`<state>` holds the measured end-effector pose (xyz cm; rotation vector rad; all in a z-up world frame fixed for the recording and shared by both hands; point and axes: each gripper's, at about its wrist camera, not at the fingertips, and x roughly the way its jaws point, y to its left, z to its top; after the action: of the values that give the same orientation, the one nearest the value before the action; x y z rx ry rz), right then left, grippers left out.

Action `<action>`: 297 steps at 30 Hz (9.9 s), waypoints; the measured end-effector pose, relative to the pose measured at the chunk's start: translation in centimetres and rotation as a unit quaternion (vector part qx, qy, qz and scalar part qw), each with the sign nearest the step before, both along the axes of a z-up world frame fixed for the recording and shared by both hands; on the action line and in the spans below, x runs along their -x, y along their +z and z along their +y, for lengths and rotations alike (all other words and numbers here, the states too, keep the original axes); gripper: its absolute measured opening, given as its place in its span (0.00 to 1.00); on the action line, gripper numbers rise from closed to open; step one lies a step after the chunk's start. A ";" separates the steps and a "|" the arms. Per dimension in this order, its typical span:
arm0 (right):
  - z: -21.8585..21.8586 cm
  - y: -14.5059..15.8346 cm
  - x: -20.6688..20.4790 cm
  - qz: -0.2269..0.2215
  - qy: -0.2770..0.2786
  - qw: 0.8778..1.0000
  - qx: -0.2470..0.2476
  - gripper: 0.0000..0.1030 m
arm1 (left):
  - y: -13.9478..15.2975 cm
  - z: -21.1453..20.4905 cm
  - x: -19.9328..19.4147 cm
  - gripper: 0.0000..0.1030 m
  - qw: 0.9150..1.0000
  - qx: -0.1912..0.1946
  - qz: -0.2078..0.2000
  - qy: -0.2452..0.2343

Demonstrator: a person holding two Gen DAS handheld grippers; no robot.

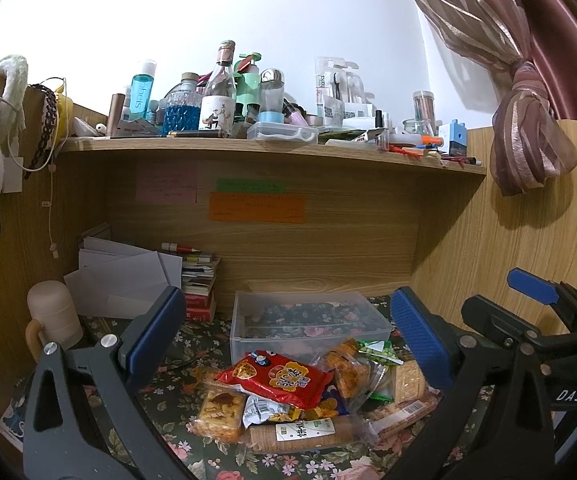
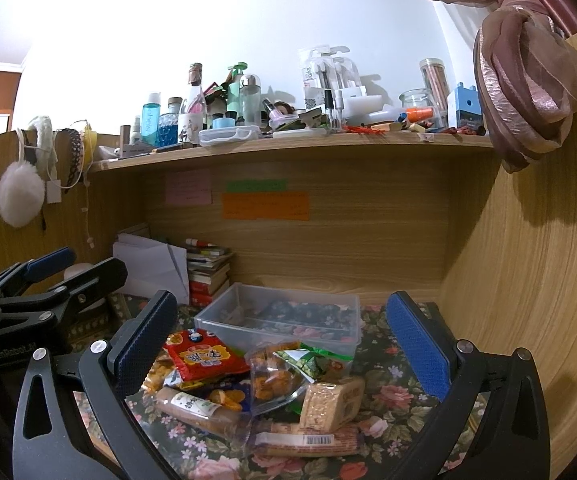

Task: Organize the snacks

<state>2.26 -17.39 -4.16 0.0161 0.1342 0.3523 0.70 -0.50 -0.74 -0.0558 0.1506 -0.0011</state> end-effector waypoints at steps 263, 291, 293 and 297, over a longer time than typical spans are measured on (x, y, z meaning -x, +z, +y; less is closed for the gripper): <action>-4.0 -12.2 -14.3 0.297 -0.094 0.945 0.101 0.41 | -13.3 9.8 -13.5 0.43 0.968 -0.004 0.250 0.023; 3.8 -1.2 -17.5 0.141 0.034 0.986 0.080 0.41 | -4.4 4.0 -21.5 0.43 0.982 0.005 0.183 -0.044; 4.3 -1.7 -18.8 0.154 0.040 0.984 0.082 0.41 | -4.8 3.9 -22.5 0.43 0.980 0.009 0.192 -0.047; 5.0 -2.9 -21.0 0.178 0.044 0.979 0.091 0.41 | -5.9 3.7 -24.7 0.43 0.975 0.011 0.217 -0.050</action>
<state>23.26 -12.37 -7.10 -0.1081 0.5231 0.4231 25.42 3.24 -6.68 -0.0708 0.5908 -0.0914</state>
